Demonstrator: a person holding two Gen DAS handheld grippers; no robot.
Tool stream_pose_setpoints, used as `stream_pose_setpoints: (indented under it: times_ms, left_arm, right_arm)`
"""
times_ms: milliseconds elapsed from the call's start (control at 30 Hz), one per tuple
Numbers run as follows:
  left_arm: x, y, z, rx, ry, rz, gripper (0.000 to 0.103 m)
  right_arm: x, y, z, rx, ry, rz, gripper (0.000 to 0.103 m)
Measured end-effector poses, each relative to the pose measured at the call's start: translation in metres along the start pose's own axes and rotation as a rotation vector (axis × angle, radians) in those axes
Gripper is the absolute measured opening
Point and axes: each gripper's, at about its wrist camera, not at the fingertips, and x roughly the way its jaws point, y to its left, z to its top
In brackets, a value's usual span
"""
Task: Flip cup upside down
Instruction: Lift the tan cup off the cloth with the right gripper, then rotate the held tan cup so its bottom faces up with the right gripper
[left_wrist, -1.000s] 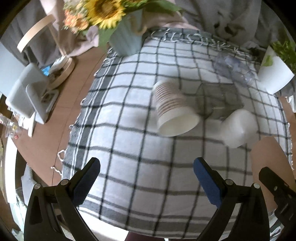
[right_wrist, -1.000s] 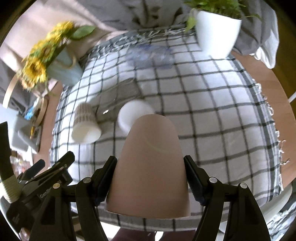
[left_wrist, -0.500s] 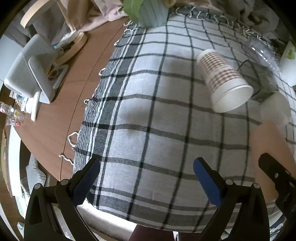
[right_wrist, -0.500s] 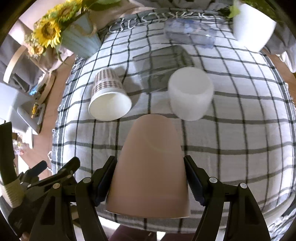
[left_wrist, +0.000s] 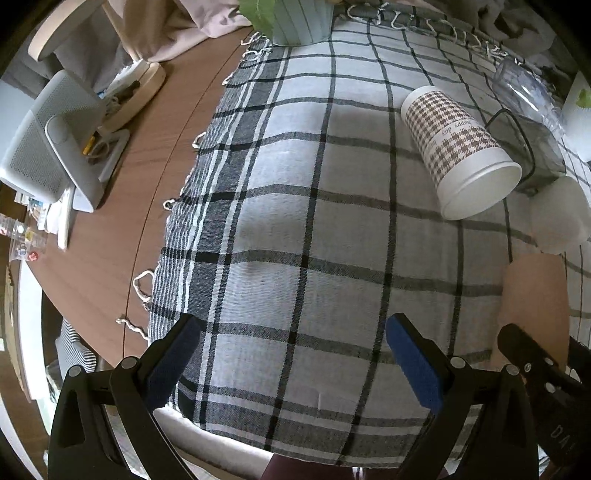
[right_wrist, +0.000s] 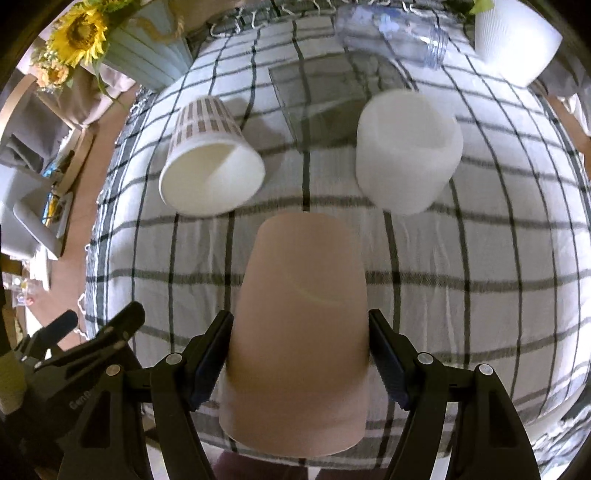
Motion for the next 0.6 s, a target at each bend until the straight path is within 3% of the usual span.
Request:
stream_pose_setpoints:
  times_ms: [400, 600]
  left_arm:
    - [-0.006, -0.003, 0.003, -0.005, 0.000, -0.022, 0.103]
    - [-0.034, -0.016, 0.003, 0.022, -0.042, -0.070, 0.103]
  right_arm:
    - [0.000, 0.002, 0.001, -0.009, 0.022, 0.011, 0.074]
    - [-0.041, -0.010, -0.002, 0.020, -0.062, 0.045, 0.078]
